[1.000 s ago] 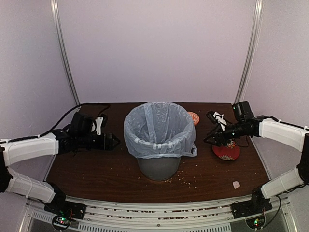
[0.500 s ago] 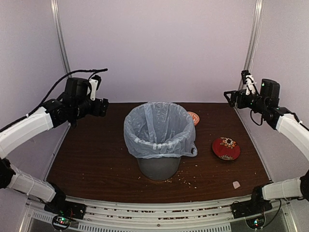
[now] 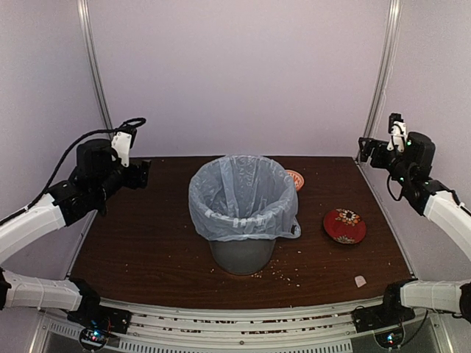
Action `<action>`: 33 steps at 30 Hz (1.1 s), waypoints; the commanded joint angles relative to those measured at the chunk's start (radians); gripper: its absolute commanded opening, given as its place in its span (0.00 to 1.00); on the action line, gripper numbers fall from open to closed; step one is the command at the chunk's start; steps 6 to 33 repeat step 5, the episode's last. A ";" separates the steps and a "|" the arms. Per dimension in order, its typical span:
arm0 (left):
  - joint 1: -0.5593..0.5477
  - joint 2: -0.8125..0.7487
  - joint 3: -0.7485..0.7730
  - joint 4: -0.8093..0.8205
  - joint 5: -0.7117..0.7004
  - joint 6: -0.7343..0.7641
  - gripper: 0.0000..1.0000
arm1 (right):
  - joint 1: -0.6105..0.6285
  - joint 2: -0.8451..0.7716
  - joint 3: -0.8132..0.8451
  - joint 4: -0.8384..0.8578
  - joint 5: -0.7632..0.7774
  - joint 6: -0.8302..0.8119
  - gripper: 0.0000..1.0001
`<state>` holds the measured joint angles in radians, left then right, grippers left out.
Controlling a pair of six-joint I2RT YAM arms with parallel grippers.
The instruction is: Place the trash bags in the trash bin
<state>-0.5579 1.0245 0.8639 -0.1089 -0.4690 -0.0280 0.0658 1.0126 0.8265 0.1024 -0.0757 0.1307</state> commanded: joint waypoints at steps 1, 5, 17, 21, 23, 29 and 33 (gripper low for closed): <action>0.006 -0.007 0.004 0.054 -0.005 0.018 0.89 | -0.001 -0.045 -0.014 0.053 0.025 -0.021 1.00; 0.006 -0.008 0.006 0.049 0.007 0.020 0.88 | -0.001 -0.027 -0.006 0.037 0.001 -0.019 1.00; 0.006 -0.008 0.006 0.049 0.007 0.020 0.88 | -0.001 -0.027 -0.006 0.037 0.001 -0.019 1.00; 0.006 -0.008 0.006 0.049 0.007 0.020 0.88 | -0.001 -0.027 -0.006 0.037 0.001 -0.019 1.00; 0.006 -0.008 0.006 0.049 0.007 0.020 0.88 | -0.001 -0.027 -0.006 0.037 0.001 -0.019 1.00; 0.006 -0.008 0.006 0.049 0.007 0.020 0.88 | -0.001 -0.027 -0.006 0.037 0.001 -0.019 1.00; 0.006 -0.008 0.006 0.049 0.007 0.020 0.88 | -0.001 -0.027 -0.006 0.037 0.001 -0.019 1.00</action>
